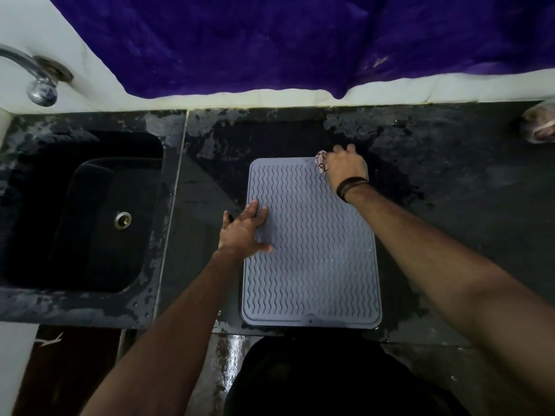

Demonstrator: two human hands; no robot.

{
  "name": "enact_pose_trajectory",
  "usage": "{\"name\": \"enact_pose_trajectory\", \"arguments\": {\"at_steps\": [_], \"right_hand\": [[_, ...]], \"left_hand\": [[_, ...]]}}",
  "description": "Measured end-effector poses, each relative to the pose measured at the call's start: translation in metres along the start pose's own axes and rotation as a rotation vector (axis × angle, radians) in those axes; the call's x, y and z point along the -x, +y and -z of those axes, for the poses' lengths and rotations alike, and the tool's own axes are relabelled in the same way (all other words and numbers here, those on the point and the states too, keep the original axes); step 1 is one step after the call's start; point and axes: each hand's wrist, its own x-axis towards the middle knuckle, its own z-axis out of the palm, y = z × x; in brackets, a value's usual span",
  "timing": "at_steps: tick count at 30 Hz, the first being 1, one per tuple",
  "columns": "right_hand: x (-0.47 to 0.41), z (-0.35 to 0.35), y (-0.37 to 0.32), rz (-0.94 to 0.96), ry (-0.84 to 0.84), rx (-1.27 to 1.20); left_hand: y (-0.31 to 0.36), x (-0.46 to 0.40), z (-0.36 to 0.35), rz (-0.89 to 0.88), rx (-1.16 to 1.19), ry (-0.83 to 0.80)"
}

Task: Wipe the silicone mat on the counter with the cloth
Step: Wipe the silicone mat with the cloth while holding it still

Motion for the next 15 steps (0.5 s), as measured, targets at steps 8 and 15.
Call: {"name": "enact_pose_trajectory", "arguments": {"at_steps": [8,15], "right_hand": [[-0.011,0.027,-0.132,0.157,-0.021,-0.177],[-0.008,0.022,-0.151,0.491,0.029,-0.074]], "left_hand": [[0.004,-0.003,0.001,0.007,-0.063,-0.035],[0.010,-0.001,0.002,0.053,-0.063,-0.035]]}}
